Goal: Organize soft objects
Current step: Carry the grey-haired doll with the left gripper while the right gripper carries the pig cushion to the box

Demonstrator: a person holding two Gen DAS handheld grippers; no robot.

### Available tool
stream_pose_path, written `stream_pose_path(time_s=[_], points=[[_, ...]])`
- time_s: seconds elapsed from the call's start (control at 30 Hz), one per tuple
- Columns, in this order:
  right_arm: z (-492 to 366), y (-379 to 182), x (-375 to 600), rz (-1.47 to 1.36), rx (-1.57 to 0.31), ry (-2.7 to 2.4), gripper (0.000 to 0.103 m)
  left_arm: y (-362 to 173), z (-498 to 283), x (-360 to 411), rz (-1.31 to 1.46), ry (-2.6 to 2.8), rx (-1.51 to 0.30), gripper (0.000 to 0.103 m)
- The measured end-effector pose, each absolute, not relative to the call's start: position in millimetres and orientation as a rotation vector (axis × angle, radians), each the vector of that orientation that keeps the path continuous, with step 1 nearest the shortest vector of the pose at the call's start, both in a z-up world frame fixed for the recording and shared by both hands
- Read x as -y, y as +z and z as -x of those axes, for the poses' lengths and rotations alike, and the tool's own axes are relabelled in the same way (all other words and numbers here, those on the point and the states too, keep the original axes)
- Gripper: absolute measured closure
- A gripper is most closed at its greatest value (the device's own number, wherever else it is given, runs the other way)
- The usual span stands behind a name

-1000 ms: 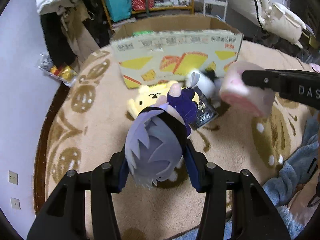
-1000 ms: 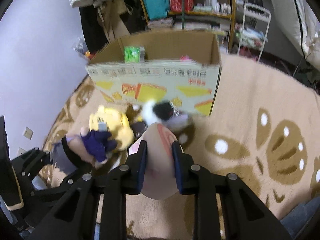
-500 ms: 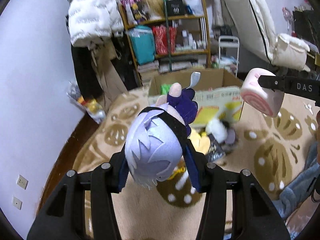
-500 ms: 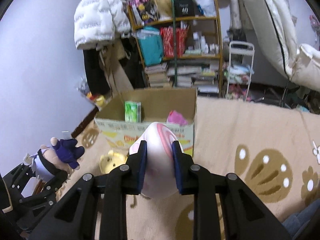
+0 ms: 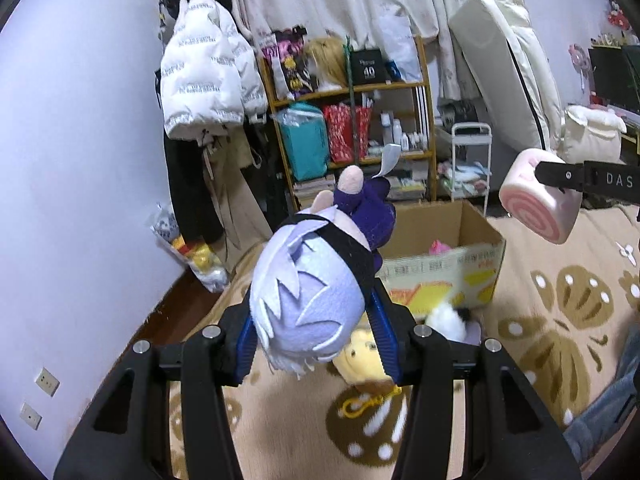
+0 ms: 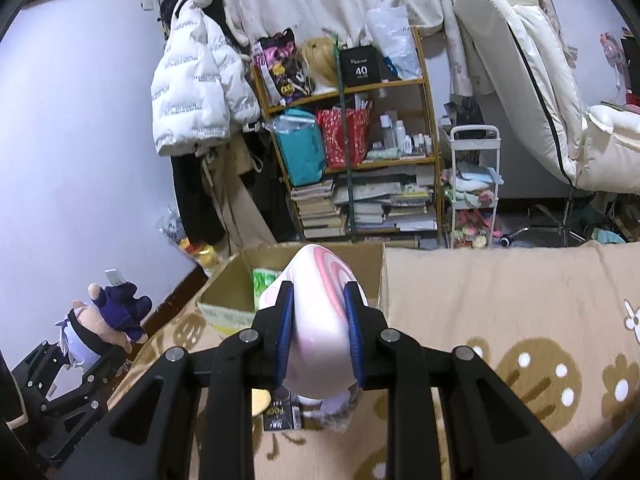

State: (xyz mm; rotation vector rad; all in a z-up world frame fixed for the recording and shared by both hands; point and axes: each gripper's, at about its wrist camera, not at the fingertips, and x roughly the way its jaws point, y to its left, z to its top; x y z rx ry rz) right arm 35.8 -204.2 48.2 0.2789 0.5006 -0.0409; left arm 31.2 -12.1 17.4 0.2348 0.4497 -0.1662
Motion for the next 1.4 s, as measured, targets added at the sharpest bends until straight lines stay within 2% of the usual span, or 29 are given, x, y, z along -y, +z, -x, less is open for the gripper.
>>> stream_pose_path(time_s=[0.67,1.4], points=[[-76.0,59.3,212.7,-0.266,-0.315,0.010,0.077,30.3,-91.8,41.6,-0.257,-0.174,-0.319,0.054],[-138.3,2.3,209.8,-0.247,-0.474,0.057,0.076,-20.2,-157.3,69.9,-0.331,-0.245,-0.486,0.053]])
